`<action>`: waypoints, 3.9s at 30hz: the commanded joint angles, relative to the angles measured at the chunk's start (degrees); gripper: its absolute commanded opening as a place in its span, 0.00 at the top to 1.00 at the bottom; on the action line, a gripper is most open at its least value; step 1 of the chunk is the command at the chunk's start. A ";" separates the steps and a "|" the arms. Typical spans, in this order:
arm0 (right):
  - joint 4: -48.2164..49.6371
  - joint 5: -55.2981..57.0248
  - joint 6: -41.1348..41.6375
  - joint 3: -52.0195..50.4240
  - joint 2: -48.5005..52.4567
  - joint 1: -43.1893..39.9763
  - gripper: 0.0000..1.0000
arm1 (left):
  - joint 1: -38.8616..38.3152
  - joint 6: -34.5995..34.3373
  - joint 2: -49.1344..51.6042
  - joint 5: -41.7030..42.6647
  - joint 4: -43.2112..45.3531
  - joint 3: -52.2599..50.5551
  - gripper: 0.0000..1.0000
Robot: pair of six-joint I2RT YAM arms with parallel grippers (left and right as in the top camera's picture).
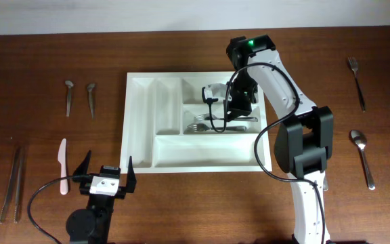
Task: Pack container
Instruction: 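Lower the fork into the middle compartment and release it, then move the right gripper right toward the spoons, then lower the right gripper onto the top-right fork handle and close it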
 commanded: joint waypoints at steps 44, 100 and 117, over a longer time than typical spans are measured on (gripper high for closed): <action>-0.02 20.44 58.88 33.18 -0.09 -32.11 0.01 | 0.33 0.48 -0.33 -0.20 -0.17 -0.35 0.01; 14.43 17.31 52.57 28.22 18.56 -46.29 0.01 | 0.33 0.48 -0.33 -0.20 -0.17 -0.35 0.01; 10.08 20.31 52.59 27.93 18.56 -46.29 0.01 | 0.33 0.46 -0.33 -0.20 -0.17 -0.35 0.01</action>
